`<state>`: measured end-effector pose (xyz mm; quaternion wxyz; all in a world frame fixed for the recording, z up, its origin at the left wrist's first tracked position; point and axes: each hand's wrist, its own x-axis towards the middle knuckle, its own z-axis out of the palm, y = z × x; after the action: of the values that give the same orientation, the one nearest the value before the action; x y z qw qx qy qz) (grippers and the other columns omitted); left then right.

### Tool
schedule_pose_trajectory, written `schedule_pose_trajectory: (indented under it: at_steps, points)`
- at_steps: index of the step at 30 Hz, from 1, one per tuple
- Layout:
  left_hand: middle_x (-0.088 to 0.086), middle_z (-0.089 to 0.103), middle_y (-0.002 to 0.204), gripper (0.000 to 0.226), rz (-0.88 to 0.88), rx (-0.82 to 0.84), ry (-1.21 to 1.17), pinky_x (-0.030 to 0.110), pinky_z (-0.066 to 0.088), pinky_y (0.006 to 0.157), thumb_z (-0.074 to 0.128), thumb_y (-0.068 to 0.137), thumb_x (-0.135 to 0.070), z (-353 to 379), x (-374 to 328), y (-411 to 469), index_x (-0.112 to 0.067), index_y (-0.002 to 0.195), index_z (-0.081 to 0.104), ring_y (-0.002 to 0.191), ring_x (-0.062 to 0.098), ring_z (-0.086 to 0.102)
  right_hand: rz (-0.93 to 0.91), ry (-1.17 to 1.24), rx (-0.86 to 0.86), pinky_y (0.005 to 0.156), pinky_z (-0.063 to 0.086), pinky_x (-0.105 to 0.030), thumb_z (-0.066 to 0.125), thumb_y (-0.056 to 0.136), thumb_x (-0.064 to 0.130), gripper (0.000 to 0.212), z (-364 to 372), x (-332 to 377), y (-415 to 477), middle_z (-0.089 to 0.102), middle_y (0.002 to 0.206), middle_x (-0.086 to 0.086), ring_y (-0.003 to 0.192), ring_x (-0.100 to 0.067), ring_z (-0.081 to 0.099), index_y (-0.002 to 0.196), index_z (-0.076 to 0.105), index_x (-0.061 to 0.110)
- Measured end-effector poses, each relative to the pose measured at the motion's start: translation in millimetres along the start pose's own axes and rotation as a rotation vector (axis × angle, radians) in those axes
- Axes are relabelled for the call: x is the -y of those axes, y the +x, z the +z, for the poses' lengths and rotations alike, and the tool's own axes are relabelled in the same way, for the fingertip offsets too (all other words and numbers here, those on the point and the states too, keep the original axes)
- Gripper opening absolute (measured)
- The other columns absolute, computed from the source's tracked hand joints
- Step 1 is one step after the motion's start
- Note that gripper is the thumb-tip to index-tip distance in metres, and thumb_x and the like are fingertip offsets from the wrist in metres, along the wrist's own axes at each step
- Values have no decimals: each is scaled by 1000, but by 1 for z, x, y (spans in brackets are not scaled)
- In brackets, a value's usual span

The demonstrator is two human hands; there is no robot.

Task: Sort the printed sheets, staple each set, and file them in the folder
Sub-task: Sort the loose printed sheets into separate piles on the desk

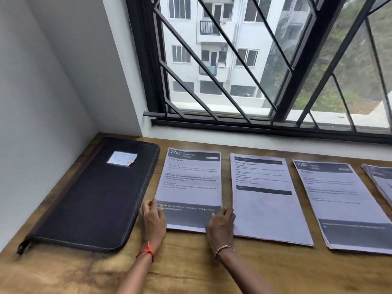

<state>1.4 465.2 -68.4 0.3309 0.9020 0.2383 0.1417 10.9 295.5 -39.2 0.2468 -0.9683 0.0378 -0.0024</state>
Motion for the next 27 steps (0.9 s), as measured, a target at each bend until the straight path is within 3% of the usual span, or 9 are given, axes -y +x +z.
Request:
schedule_pose_trajectory:
  at_steps: [2, 4, 7, 13, 15, 18, 23, 27]
  points:
    - [27, 48, 118, 34, 3, 21, 20, 47, 34, 97, 53, 86, 4, -1, -1, -5, 9, 120, 54, 109, 40, 41, 10, 55, 12, 71, 52, -37, 60, 74, 5, 23, 1, -4, -8, 56, 92, -19, 76, -32, 58, 95, 57, -6]
    - [27, 46, 123, 37, -1, 48, 47, 46, 32, 99, 52, 88, 1, -2, -1, -5, 7, 124, 51, 114, 39, 39, 59, 105, 69, 96, 37, -35, 47, 91, 15, 35, 1, -7, -7, 44, 119, -19, 106, -33, 47, 120, 45, -5]
    - [26, 41, 127, 37, -28, 75, 66, 44, 31, 100, 52, 89, -2, -4, -3, -4, 7, 125, 49, 117, 39, 35, 54, 184, 90, 105, 26, -30, 40, 97, 24, 42, -4, -15, -3, 33, 129, -16, 120, -30, 36, 128, 38, -4]
    - [25, 39, 132, 45, -32, 7, 109, 48, 33, 97, 58, 87, -9, 5, -25, -10, 7, 127, 45, 119, 40, 34, -18, 343, 56, 94, 37, -25, 46, 94, 12, 20, -25, -38, 0, 41, 102, -9, 102, -26, 44, 102, 56, -3]
    - [25, 39, 134, 48, 20, -9, 92, 50, 32, 99, 60, 85, -7, 15, -39, -15, 6, 129, 45, 122, 41, 34, -68, 308, -4, 90, 32, -18, 46, 94, 11, 21, -34, -51, 1, 47, 105, -11, 105, -24, 44, 107, 58, -2]
    - [25, 36, 140, 51, 136, 21, 103, 52, 26, 107, 59, 86, -6, 33, -64, -27, 5, 132, 43, 132, 40, 28, -113, 260, -62, 93, 32, -18, 48, 94, 12, 28, -49, -73, 1, 50, 113, -12, 113, -21, 43, 117, 56, -1]
    - [20, 20, 152, 59, 327, 110, 82, 46, 7, 115, 56, 89, -13, 64, -106, -50, 2, 140, 32, 143, 33, 10, -143, 207, -142, 95, 39, -30, 52, 89, 9, 26, -73, -117, 6, 55, 112, -15, 111, -27, 51, 112, 60, -2]
    - [21, 30, 148, 57, 459, 127, 75, 52, 17, 111, 57, 85, -16, 93, -139, -68, 2, 136, 40, 141, 27, 11, -117, 204, -215, 88, 40, -22, 47, 86, 15, 28, -99, -158, 11, 59, 101, -15, 98, -28, 59, 99, 66, -1]
